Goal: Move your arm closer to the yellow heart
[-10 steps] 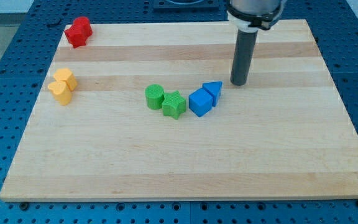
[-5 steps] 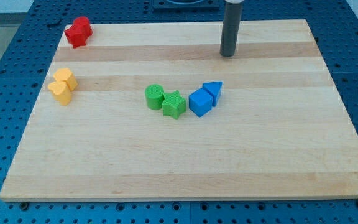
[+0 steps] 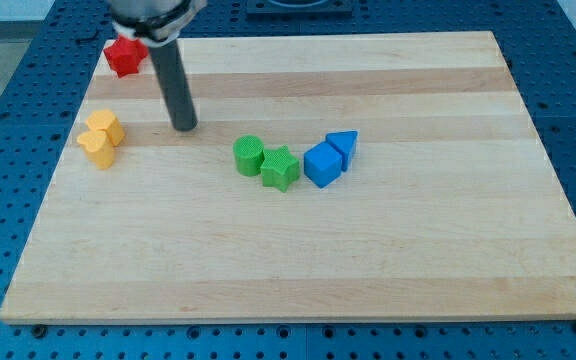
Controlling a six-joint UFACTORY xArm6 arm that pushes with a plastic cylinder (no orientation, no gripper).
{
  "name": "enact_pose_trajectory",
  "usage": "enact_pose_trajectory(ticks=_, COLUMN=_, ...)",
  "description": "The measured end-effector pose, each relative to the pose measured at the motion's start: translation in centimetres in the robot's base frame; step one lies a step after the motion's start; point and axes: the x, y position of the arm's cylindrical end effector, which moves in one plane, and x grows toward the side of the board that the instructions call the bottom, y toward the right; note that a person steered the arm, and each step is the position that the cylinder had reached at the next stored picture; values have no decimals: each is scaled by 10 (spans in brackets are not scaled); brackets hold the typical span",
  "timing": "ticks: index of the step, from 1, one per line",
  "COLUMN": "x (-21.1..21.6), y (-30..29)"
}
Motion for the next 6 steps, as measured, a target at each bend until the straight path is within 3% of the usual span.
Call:
enact_pose_trajectory(ticks=2, x=97, y=-24)
enact_pose_trajectory(ticks=3, x=127, y=-80)
enact_pose_trajectory(ticks=4, x=118, y=-127)
enact_pose_trajectory(ticks=6, x=86, y=-130)
